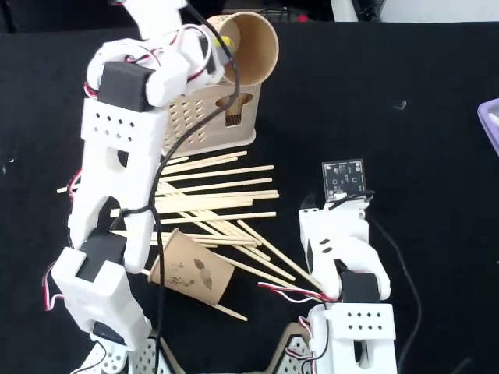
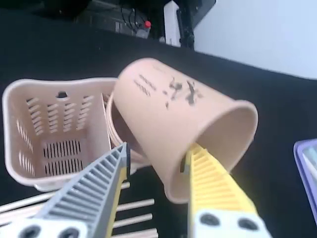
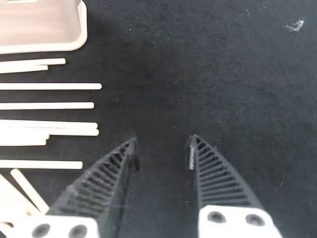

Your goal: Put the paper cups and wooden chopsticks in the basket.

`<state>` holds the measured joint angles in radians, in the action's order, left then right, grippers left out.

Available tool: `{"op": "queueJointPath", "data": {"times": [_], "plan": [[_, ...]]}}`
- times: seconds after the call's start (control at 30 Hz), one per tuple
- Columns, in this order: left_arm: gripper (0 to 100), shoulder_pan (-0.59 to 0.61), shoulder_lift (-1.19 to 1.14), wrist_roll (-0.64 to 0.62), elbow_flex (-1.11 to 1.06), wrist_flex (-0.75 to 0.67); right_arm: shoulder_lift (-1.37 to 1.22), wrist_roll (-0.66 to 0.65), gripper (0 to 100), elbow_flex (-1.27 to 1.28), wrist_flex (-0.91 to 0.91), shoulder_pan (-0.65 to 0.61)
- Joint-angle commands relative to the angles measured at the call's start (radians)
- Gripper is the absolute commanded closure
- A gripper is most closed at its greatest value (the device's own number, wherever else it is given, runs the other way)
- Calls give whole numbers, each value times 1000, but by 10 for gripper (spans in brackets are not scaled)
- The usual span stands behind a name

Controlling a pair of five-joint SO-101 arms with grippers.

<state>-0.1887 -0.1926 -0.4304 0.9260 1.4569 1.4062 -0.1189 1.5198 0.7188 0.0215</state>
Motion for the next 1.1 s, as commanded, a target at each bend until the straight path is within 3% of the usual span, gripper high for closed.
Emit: {"op": "queueJointPath", "data": {"times": [0.0,0.3,0.67,1.07], "plan": [[801,48,8,-5,64,-51,13,2,832,-5,-23,14],[800,58,6,-5,62,-106,13,2,832,-5,-23,14],[800,59,-38,-3,10,-310,13,2,832,2,-29,15],[800,59,55,0,64,-215,13,0,832,2,-31,14]]}}
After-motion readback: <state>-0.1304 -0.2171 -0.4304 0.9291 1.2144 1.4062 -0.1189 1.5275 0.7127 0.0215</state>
